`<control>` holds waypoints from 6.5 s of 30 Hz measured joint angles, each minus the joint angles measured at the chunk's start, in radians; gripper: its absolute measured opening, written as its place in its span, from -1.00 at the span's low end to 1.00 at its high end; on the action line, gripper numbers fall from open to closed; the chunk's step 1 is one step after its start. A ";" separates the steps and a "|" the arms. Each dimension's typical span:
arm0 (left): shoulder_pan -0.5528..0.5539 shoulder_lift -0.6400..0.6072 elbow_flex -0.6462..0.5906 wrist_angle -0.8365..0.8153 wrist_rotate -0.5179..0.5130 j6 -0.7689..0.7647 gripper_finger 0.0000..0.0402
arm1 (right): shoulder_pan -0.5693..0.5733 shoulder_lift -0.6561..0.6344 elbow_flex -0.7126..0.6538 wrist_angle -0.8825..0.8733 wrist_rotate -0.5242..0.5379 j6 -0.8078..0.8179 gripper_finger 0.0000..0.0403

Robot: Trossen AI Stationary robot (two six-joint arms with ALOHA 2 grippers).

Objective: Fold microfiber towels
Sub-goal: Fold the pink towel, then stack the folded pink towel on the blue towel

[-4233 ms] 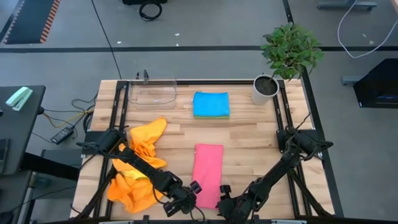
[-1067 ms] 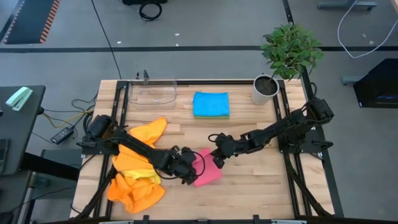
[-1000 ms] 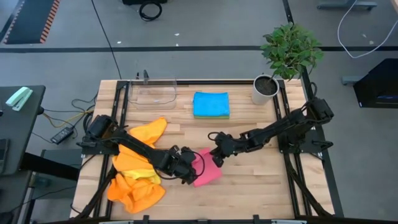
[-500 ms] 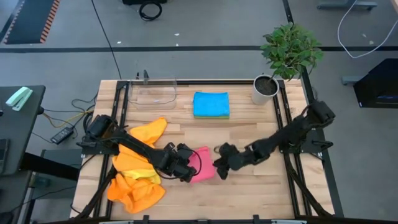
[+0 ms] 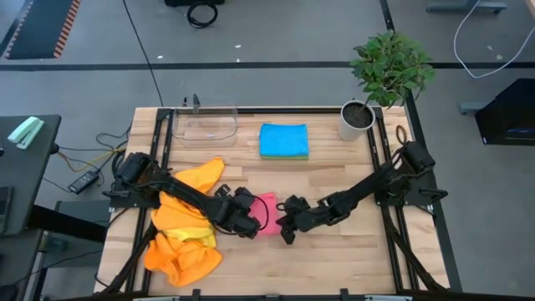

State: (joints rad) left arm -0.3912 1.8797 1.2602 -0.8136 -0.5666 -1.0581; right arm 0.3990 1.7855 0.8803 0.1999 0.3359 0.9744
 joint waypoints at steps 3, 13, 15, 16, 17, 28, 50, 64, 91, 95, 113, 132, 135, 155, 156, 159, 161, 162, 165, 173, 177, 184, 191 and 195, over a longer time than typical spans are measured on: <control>0.030 0.000 0.000 -0.012 -0.010 0.030 -0.60 | -0.043 -0.044 0.001 -0.046 -0.012 -0.003 -0.93; 0.080 -0.121 0.000 -0.098 -0.079 0.089 -0.29 | -0.248 -0.009 0.006 -0.031 -0.258 -0.111 -0.97; 0.059 -0.170 -0.038 -0.004 -0.065 0.106 -0.33 | -0.261 -0.011 0.007 -0.024 -0.270 -0.135 -0.98; 0.043 -0.198 -0.084 0.080 -0.044 0.125 -0.39 | -0.268 -0.012 0.008 -0.023 -0.270 -0.139 -0.98; 0.026 -0.224 -0.141 0.171 -0.017 0.146 -0.45 | -0.276 -0.012 0.008 -0.028 -0.270 -0.146 -0.98; -0.010 -0.262 -0.529 0.699 0.266 0.158 -0.91 | -0.328 0.064 0.011 -0.001 -0.315 -0.173 -0.99; 0.417 -0.345 -0.414 0.711 0.347 0.647 -0.84 | -0.148 -0.142 0.013 -0.209 -0.184 0.285 -1.00; 0.136 -0.252 -0.438 0.697 0.396 0.400 -0.95 | -0.306 -0.075 -0.016 -0.391 -0.295 -0.073 -1.00; 0.291 -0.158 -0.103 0.347 0.482 0.666 -0.94 | -0.131 -0.259 -0.056 -0.391 -0.226 -0.390 -0.86; 0.175 -0.176 -0.155 0.342 0.452 0.714 -0.81 | -0.106 -0.249 -0.055 -0.382 -0.175 -0.580 -0.74; -0.078 -0.074 -0.288 0.682 0.129 0.928 0.17 | -0.052 -0.067 -0.052 -0.226 0.005 -0.980 0.03; -0.086 -0.009 -0.284 0.691 0.143 0.800 0.11 | -0.110 -0.027 -0.067 -0.192 -0.117 -1.078 0.01; -0.085 -0.021 -0.285 0.678 0.142 0.800 0.10 | -0.127 -0.027 -0.086 -0.186 -0.148 -1.071 0.01; -0.043 0.025 -0.282 0.695 0.189 0.669 -0.13 | -0.128 -0.029 -0.113 -0.152 -0.184 -0.969 -0.58; -0.041 0.026 -0.282 0.695 0.190 0.669 -0.16 | -0.128 -0.028 -0.113 -0.153 -0.184 -0.963 -0.62; -0.031 0.027 -0.282 0.694 0.199 0.668 -0.28 | -0.128 -0.028 -0.113 -0.152 -0.185 -0.949 -0.75; -0.019 0.035 -0.281 0.697 0.203 0.649 -0.39 | -0.128 -0.028 -0.114 -0.149 -0.188 -0.942 -0.79; -0.013 0.036 -0.281 0.700 0.204 0.634 -0.45 | -0.128 -0.028 -0.114 -0.149 -0.188 -0.933 -0.80; 0.008 0.039 -0.282 0.708 0.201 0.591 -0.71 | -0.128 -0.028 -0.114 -0.144 -0.188 -0.885 -0.80; 0.039 -0.047 -0.290 0.668 0.337 0.563 -0.95 | -0.144 -0.112 -0.106 -0.158 -0.229 -0.659 -0.80; 0.061 -0.162 -0.287 0.626 0.410 0.545 -0.96 | -0.160 -0.230 -0.106 -0.186 -0.233 -0.605 -0.80; 0.166 -0.317 -0.271 0.557 0.405 0.583 -0.96 | -0.224 -0.410 -0.104 -0.263 -0.155 -0.649 -0.80; 0.351 -0.336 -0.023 0.321 0.407 0.904 -0.97 | -0.345 -0.530 -0.104 -0.307 -0.090 -0.769 -0.80; 0.496 -0.295 0.124 0.236 0.404 1.089 -0.97 | -0.479 -0.579 -0.104 -0.318 -0.075 -0.887 -0.80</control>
State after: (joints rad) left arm 0.1047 1.5843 1.3843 -0.5778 -0.1627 0.0309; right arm -0.0802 1.2068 0.7765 -0.1182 0.2611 0.0875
